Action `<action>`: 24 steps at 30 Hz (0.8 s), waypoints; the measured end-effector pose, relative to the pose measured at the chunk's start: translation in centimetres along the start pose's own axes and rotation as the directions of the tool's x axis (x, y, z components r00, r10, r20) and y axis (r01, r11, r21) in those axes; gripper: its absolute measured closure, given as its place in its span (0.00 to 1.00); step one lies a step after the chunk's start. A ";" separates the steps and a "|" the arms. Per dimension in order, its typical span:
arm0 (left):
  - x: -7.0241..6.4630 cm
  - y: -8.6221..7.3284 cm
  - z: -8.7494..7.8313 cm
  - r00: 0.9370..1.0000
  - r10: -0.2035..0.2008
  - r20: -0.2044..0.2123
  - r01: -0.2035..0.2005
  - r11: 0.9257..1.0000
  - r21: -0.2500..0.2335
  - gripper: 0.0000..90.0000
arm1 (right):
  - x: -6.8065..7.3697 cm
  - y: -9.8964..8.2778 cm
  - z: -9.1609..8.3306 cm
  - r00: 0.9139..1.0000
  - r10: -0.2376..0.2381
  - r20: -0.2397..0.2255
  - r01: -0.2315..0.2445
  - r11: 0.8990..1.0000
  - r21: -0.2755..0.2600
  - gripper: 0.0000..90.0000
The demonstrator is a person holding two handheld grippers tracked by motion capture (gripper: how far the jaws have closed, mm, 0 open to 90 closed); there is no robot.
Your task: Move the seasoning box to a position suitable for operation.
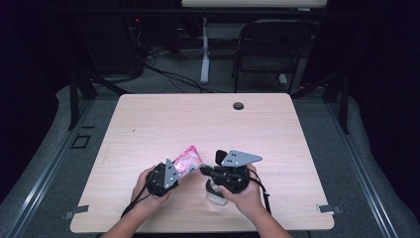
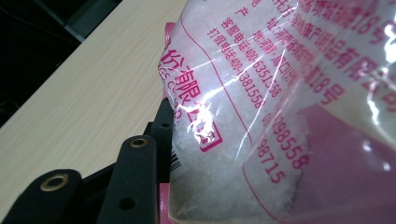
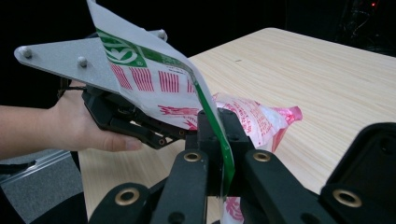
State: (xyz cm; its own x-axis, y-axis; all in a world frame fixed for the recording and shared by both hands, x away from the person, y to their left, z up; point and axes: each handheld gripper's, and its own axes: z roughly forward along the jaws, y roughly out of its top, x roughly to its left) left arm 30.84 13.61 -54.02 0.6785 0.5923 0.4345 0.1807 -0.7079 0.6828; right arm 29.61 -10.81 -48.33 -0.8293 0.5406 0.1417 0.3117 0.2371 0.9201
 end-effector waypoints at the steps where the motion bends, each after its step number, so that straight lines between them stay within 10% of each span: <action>1: 0.0 0.1 0.0 1.000 0.007 -0.005 -0.007 1.000 0.000 0.68 | 0.0 0.0 -0.1 1.000 0.001 0.005 -0.001 1.000 0.003 0.99; 24: -0.8 1.0 0.1 0.993 0.096 -0.062 -0.097 0.995 -0.007 0.69 | -0.1 -0.9 -1.4 1.000 0.013 0.026 -0.014 1.000 0.009 0.99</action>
State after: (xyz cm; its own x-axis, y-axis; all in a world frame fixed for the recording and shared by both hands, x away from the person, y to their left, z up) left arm 30.59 12.40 -53.72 0.6472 0.5441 0.5340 0.1093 -0.7594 0.6413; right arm 28.82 -12.20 -48.67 -0.8126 0.5647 0.1442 0.3273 0.2374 0.9146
